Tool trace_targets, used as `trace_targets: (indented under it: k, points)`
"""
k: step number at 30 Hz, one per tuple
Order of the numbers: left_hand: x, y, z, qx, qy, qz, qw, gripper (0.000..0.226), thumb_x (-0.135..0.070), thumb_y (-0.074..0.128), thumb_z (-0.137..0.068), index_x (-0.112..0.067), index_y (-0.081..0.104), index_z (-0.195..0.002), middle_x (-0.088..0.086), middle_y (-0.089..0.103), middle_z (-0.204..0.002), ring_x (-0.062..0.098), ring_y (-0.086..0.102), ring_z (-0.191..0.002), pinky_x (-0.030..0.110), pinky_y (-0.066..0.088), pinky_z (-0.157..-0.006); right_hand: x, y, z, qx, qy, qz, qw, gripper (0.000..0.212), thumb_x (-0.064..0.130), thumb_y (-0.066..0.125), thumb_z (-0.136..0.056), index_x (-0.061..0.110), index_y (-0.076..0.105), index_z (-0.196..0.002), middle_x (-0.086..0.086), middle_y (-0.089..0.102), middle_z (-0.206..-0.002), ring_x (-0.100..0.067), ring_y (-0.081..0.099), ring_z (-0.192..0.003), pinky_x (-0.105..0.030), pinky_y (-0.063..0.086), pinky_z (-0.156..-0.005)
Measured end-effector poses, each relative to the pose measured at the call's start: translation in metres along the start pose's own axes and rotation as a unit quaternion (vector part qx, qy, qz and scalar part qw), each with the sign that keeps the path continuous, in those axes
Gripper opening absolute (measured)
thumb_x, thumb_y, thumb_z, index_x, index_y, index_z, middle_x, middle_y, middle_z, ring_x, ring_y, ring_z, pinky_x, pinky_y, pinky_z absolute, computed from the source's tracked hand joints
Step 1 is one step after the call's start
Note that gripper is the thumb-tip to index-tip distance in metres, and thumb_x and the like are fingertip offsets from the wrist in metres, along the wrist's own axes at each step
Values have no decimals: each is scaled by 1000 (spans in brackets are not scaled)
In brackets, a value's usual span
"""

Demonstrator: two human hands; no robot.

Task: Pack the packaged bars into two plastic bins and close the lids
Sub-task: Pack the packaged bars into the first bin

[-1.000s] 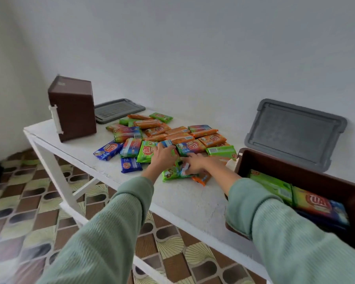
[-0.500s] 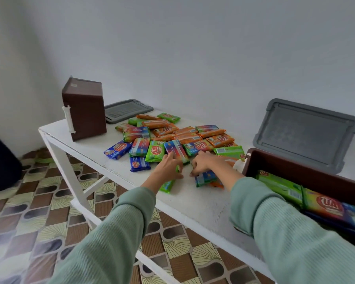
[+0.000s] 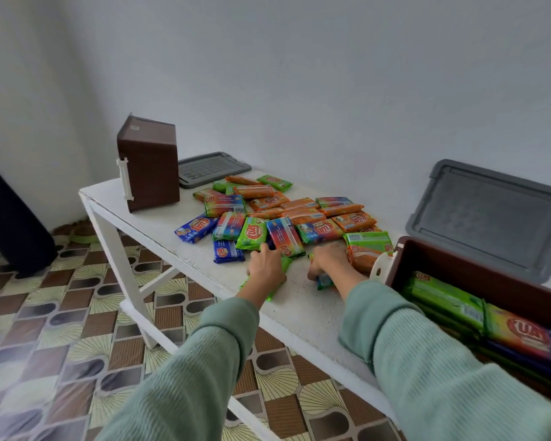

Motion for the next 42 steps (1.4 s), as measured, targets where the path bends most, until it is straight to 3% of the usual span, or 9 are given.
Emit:
trace_targets:
  k: [3,6,11,16,22,27,33,37,42]
  points:
    - [1,-6,1,-1,20,33,999,62,-34,75,-74,-15,52,-128,9,47,-123,27,51,-107,37,52,-89,-5,-6,2,14,1,-45,999,89,31,70,-66,6,30,-141,-21,37,-140,-35,42,-124,-37,47,-93]
    - [-1,-27,2,-12,43,74,996,55,-32,76,-74,-10,59,-121,5,54,-112,18,55,-90,25,50,-73,-14,-29,10,5,-21,-132,991,85,34,72,-62,10,39,-137,-13,48,-132,-27,53,-111,-31,51,-86]
    - [-30,-94,4,-55,113,113,986,55,-24,79,-71,-14,61,-122,7,59,-123,18,55,-101,24,43,-78,-50,-84,45,-80,-84,-266,957,84,24,75,-73,18,32,-144,-12,34,-147,-29,36,-132,-34,39,-101]
    - [-95,-139,12,-53,252,61,964,54,-28,81,-67,-25,63,-119,9,54,-120,25,47,-116,34,38,-98,-125,-111,95,-117,-85,-195,970,76,17,74,-73,23,38,-140,-8,35,-146,-27,36,-131,-30,37,-99]
    - [-208,-131,47,-12,431,39,902,56,-21,83,-65,-25,64,-118,8,51,-121,22,47,-114,37,41,-101,-217,-89,143,-97,-21,-161,982,86,11,77,-71,18,31,-143,-6,35,-147,-25,38,-130,-26,36,-94]
    - [-286,-87,78,51,532,0,845,60,-18,83,-63,-26,62,-119,9,50,-123,21,46,-110,32,39,-98,-271,-50,175,-76,11,-141,987,94,10,78,-69,18,25,-146,-5,32,-149,-24,35,-134,-33,35,-105]
    - [-311,-30,97,104,591,-60,798,61,-4,79,-63,-21,62,-119,5,46,-131,21,44,-120,28,33,-101,-286,9,183,-69,4,-136,988,93,10,80,-66,19,29,-144,-6,41,-141,-24,40,-128,-32,37,-102]
    - [-312,-2,90,104,592,-98,793,66,-5,79,-64,-23,58,-124,2,47,-132,20,43,-123,36,35,-106,-287,41,178,-105,12,-152,983,90,5,77,-68,20,31,-144,-7,42,-138,-25,39,-128,-35,38,-104]
    - [-318,-8,84,72,603,-105,787,70,-12,80,-66,-21,53,-130,1,55,-129,18,47,-119,32,36,-103,-297,43,172,-165,24,-166,972,67,1,70,-75,17,47,-136,-6,43,-134,-23,42,-124,-32,40,-102]
Point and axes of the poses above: each hand's wrist, its own z-axis away from the middle knuckle, its own y-axis out of the palm, x = y × z, the point moved 6 cm from there along -z, towards the middle knuckle
